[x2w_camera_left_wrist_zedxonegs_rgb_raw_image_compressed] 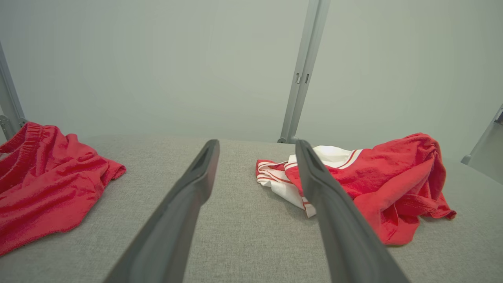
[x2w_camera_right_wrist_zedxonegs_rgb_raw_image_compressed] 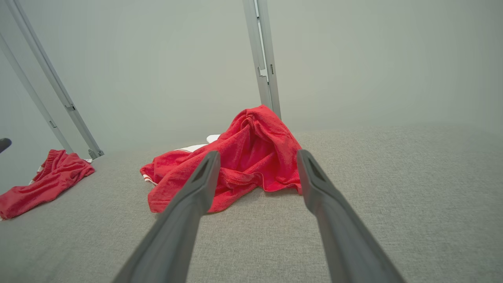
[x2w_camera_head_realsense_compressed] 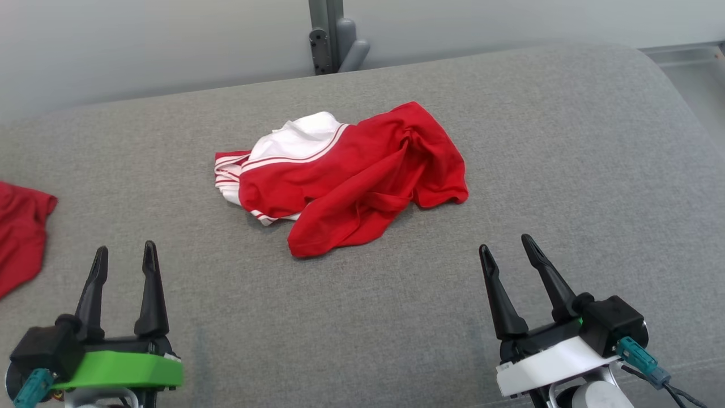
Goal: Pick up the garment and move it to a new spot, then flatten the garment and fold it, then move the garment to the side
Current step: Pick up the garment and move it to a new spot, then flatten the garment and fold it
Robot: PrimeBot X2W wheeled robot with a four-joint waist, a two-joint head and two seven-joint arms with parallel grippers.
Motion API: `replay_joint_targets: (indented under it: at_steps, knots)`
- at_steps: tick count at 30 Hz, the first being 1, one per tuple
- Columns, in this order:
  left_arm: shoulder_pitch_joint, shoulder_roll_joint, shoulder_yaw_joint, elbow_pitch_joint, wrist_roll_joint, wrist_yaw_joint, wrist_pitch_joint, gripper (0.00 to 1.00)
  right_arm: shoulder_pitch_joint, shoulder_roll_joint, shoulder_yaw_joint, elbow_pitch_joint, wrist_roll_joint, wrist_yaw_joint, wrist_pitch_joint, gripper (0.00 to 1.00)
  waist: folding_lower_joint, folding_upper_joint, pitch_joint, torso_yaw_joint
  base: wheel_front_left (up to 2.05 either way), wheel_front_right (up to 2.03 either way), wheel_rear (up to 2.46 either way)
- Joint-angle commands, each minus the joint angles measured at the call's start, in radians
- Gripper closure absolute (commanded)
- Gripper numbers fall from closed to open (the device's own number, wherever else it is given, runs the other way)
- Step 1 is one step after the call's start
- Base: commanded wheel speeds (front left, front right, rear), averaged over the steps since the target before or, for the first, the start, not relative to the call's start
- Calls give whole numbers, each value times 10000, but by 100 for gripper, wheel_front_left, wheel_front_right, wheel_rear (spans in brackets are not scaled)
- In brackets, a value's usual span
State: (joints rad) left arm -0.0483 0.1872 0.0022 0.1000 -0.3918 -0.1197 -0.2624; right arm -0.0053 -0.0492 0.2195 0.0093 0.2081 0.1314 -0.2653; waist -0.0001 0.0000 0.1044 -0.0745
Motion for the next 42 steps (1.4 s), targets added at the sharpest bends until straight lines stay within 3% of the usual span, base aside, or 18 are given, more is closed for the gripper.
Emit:
replay_joint_targets:
  at_steps: [1,7,17,42]
  knots:
    - [402,-276,225,-143,322,-59,-17,0,179,-24,-65,6,-104,-14,2,0,1,0,-372,492,0,0,0]
    - [1267,-838,688,-299,1169,-118,-18,0,557,-24,-229,44,-117,-14,2,0,1,0,-759,815,0,0,0]
    - [2286,-888,435,-446,2138,-123,-18,0,957,-24,-180,112,-177,-14,3,0,1,0,-1123,906,0,0,0]
    - [2463,-1237,300,-2,2421,-125,-19,0,1202,-24,-88,242,-212,-14,3,0,1,0,-1382,894,0,0,0]
